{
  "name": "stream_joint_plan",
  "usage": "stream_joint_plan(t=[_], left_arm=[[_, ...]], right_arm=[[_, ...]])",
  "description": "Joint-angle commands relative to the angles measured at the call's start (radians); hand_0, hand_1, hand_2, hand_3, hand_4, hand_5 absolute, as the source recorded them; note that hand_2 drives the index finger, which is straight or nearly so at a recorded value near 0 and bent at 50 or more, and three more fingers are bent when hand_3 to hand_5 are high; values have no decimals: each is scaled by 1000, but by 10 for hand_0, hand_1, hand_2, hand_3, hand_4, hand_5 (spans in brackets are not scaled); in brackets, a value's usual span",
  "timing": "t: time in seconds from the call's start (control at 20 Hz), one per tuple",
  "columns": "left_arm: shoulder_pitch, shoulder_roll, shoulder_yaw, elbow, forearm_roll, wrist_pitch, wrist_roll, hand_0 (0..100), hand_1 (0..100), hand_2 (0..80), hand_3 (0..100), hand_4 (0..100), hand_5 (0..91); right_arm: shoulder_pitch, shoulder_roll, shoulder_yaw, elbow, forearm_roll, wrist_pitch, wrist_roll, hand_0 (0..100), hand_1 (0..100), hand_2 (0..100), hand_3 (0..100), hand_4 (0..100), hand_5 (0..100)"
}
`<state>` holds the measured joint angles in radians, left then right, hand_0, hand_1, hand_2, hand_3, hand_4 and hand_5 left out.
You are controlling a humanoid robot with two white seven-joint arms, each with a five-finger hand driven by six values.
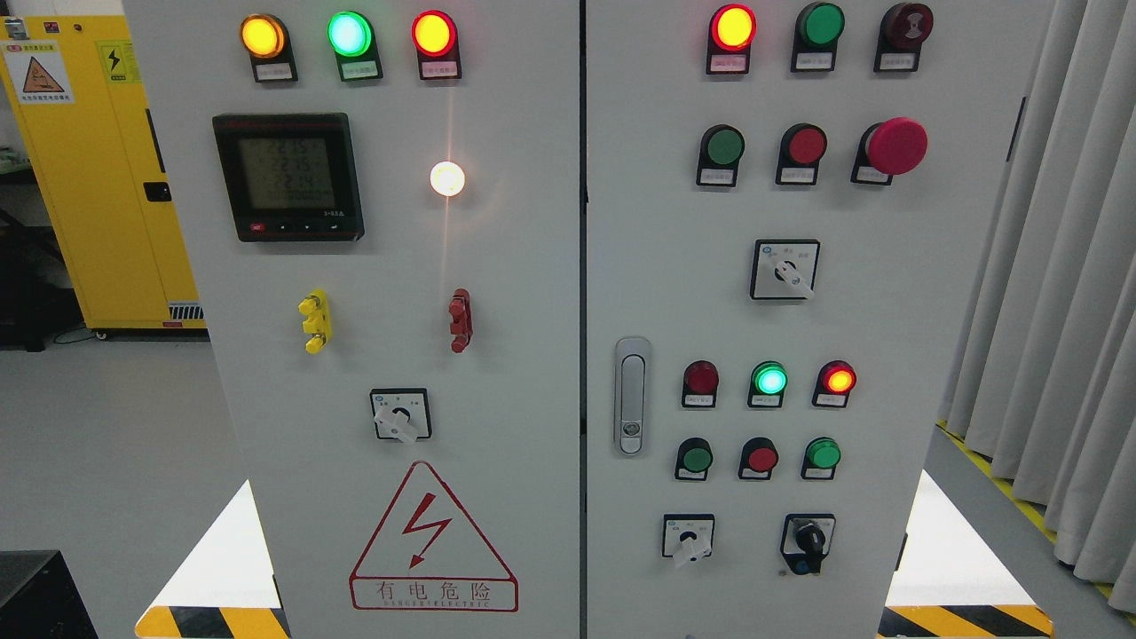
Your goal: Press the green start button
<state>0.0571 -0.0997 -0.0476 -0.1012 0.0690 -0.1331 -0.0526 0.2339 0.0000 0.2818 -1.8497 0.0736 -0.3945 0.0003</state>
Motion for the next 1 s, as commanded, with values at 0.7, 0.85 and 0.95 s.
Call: stream_joint_plan(t=[0.7, 0.85, 0.95], left_arm=[[0, 0, 0, 0, 0, 0, 0, 120, 556, 0, 0, 0, 0], [0, 0, 0, 0, 0, 0, 0, 120, 556, 0, 0, 0, 0], [0, 0, 0, 0, 0, 0, 0, 120, 556, 0, 0, 0, 0]], right_arm=[[-25, 25, -110, 3, 366, -3, -51, 282, 713, 0, 53, 133, 139], [-63, 25, -170, 3, 608, -1, -95, 321, 817, 0, 523, 660, 657], [-102, 26, -197, 20, 740, 0, -109, 382, 880, 0, 790, 886, 948]])
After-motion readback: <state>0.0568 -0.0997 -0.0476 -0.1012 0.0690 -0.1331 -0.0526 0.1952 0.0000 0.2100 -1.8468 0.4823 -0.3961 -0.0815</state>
